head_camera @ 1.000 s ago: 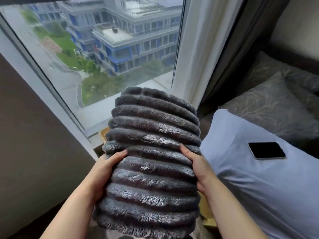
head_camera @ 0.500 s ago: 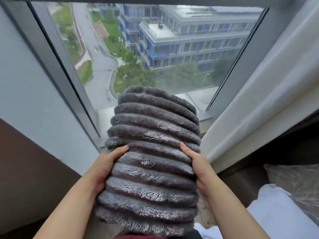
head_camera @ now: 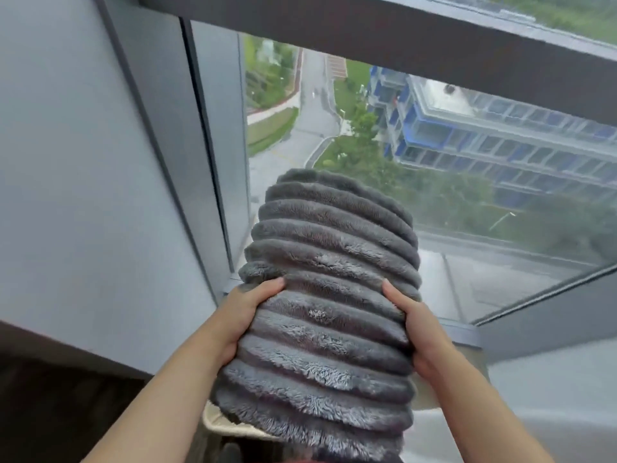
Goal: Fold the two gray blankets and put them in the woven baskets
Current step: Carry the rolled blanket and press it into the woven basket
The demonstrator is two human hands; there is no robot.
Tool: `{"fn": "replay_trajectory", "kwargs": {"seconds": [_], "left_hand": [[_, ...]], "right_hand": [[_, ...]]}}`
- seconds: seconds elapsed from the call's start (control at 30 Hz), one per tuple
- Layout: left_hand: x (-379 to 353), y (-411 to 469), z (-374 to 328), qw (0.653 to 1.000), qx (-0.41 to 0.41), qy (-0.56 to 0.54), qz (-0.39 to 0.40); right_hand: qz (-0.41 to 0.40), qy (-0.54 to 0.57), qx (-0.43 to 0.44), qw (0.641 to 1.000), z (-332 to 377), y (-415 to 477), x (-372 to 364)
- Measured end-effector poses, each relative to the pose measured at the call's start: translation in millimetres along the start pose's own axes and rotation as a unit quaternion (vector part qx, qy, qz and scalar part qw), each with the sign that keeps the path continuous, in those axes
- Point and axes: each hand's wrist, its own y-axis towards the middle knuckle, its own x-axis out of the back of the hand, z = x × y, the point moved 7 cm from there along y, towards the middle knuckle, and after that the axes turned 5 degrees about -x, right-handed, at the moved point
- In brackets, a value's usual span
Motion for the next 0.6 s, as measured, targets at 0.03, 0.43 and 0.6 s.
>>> {"fn": "replay_trajectory", "kwargs": {"seconds": [0.03,0.43,0.6], "left_hand": [[3,6,1,0.999,-0.008,-0.015,-0.029],[-8,-71,109,0.868,-0.030,-0.213,-0.447],[-30,-141,190,0.773,0.014,-0.313,-0.552]], "right_hand": [[0.024,-0.023,-0.010,0.999,10,19,-3],[0.347,-0.297,-0.157,0.876,-4,125,-82],[0.438,-0.378,-0.200,0.790,-74,95,-108]]}}
